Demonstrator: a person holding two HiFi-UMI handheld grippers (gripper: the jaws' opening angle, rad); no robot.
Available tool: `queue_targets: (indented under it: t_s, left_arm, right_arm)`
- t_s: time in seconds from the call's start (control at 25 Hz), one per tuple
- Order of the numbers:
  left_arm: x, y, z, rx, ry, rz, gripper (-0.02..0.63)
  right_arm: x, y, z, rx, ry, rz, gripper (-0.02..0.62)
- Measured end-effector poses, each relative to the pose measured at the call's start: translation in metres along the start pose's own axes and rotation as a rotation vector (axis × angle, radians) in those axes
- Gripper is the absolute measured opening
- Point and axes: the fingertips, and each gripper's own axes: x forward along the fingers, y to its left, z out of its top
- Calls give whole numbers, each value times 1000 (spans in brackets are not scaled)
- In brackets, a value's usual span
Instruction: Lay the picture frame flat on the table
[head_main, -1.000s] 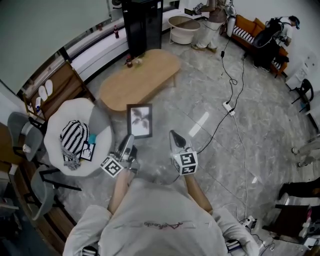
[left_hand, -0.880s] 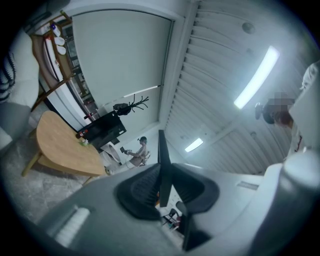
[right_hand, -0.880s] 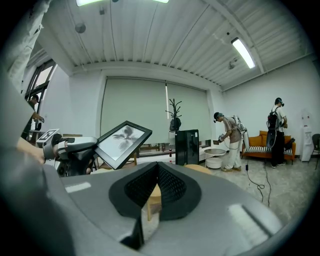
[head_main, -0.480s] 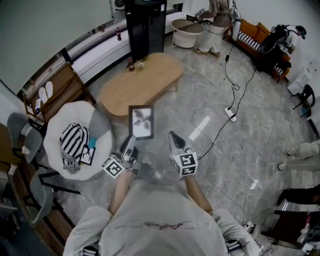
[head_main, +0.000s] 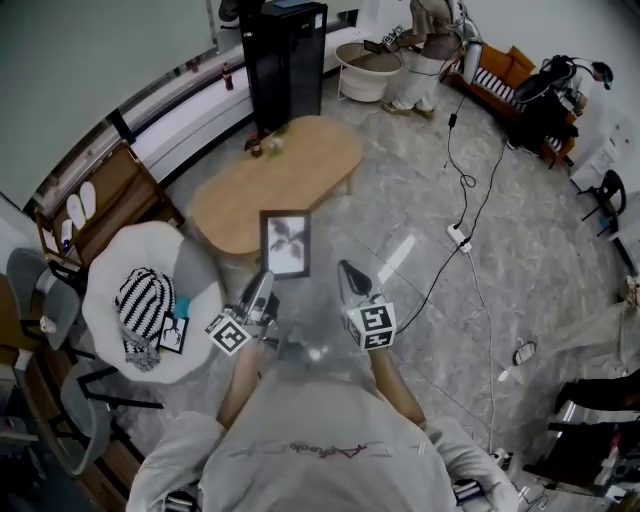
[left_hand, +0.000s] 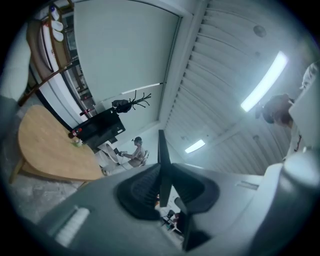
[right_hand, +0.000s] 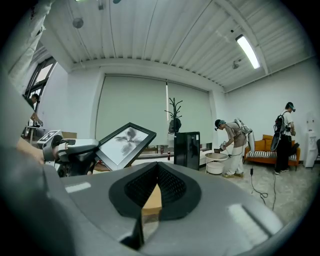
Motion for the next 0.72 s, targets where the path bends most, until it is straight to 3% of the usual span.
queue_targets:
  t_s: [0.72]
  left_arm:
    - [84, 110, 98, -30, 24, -12, 69]
  right_arm:
    - [158, -29, 35, -14, 15, -62, 3]
